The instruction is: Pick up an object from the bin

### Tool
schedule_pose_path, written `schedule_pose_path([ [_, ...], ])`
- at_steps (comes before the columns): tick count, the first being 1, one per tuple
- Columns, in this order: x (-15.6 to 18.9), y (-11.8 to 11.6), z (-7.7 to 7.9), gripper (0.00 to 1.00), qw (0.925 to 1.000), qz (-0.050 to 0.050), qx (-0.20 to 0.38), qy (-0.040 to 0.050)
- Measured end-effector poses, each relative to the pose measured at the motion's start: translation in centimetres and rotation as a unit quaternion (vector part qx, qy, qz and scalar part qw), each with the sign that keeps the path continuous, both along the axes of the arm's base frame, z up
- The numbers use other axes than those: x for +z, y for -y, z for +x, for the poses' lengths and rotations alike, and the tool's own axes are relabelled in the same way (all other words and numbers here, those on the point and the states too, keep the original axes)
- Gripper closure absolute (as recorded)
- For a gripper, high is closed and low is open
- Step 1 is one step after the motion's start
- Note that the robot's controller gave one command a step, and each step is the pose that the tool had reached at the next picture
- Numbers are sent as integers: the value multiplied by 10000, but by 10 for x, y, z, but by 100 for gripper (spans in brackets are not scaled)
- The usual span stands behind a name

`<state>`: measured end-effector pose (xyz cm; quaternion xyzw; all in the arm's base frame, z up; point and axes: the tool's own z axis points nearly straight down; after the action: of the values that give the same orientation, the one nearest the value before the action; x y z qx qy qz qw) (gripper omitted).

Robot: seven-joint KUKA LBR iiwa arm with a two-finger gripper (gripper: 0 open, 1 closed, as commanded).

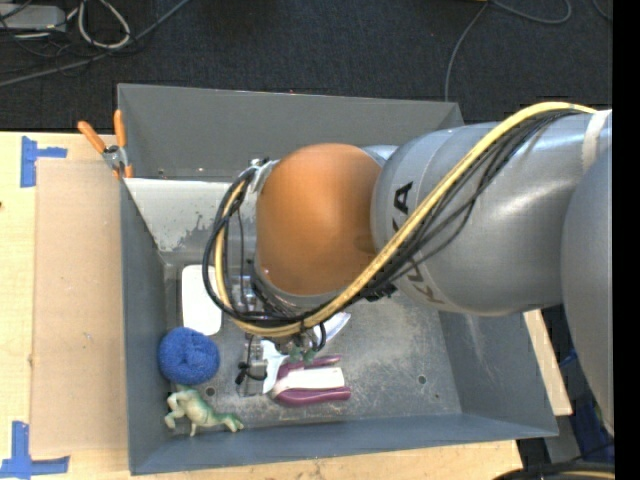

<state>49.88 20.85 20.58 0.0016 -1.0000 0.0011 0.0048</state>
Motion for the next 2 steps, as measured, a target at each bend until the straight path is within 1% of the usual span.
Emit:
schedule_pose_path([
  [1,4,1,2,0,10000,7,-29,34],
  [2,-77,-22,22,0,9997,12,-236,46],
])
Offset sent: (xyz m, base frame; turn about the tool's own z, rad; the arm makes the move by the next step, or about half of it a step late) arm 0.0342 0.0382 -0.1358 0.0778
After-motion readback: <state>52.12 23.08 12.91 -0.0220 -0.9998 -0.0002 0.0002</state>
